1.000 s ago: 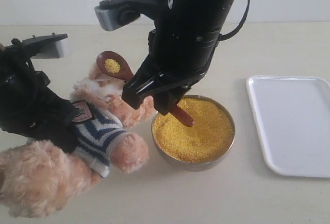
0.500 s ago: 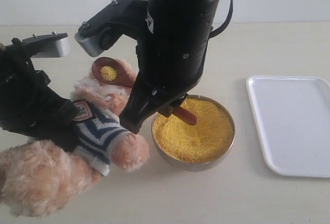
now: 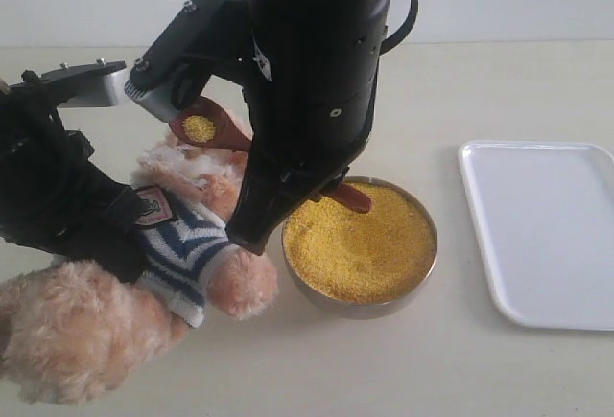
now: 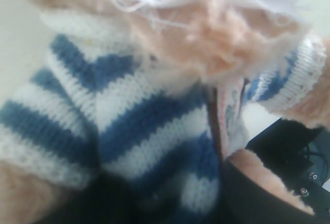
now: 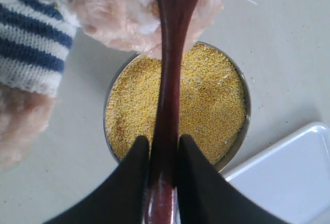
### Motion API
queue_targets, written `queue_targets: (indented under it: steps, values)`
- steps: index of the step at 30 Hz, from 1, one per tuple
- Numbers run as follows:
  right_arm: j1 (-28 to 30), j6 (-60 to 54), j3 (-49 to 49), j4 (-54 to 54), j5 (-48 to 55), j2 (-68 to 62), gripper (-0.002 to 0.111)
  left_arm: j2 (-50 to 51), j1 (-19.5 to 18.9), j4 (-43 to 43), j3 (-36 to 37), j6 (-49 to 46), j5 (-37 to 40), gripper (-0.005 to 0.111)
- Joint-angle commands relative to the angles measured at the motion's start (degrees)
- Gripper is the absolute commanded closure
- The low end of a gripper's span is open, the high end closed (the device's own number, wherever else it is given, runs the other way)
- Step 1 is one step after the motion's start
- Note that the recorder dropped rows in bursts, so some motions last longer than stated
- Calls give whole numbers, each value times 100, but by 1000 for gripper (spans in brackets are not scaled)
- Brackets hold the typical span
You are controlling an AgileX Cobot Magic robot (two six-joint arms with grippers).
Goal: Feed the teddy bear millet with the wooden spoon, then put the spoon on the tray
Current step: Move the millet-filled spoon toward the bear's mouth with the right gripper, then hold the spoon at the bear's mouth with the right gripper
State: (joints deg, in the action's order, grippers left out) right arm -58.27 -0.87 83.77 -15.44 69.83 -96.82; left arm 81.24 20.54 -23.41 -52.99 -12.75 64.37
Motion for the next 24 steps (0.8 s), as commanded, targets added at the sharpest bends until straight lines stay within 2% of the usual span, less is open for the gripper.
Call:
queue_targets:
  steps: [1, 10, 24]
  values:
    - [-121, 50, 4, -201, 13, 11, 109, -14, 18, -78, -36, 45, -51, 103]
    - [-222, 231, -589, -573, 13, 11, 109, -14, 18, -78, -36, 45, -51, 103]
    - [-234, 252, -600, -680, 13, 11, 109, -14, 18, -78, -36, 45, -74, 103]
